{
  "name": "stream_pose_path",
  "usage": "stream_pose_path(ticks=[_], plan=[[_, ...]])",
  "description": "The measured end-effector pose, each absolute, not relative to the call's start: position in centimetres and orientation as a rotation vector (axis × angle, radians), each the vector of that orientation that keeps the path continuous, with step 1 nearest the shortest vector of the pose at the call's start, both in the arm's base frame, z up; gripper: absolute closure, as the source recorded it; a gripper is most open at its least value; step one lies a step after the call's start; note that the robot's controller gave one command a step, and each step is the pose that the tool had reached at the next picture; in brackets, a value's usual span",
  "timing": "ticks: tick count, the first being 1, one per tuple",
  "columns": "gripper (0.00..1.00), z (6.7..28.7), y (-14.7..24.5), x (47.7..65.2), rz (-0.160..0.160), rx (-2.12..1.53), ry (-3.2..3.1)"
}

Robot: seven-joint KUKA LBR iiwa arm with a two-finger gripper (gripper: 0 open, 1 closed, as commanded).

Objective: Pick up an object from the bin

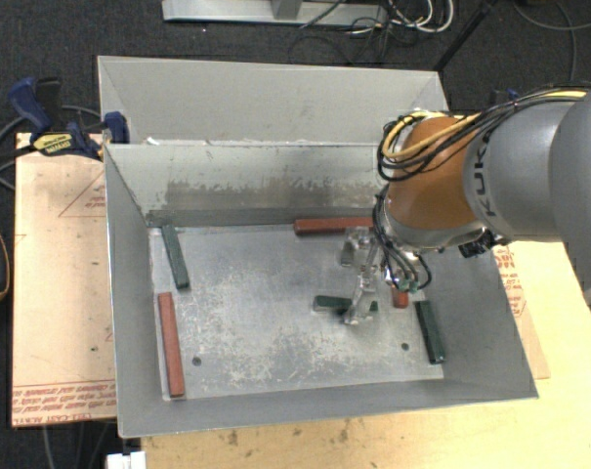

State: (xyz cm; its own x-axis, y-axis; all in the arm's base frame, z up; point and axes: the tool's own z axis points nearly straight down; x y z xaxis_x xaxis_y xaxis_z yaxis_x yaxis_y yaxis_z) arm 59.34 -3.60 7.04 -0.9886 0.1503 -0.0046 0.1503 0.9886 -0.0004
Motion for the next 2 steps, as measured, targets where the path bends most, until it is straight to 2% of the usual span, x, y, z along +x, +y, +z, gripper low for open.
stream_pose_path(ticks=[1, 2], plan=[[1.00, 7.1, -3.4, 59.3, 0.001, 0.234, 3.130], [1.00, 22.5, -4.0, 59.3, 0.000, 0.180, 3.125]])
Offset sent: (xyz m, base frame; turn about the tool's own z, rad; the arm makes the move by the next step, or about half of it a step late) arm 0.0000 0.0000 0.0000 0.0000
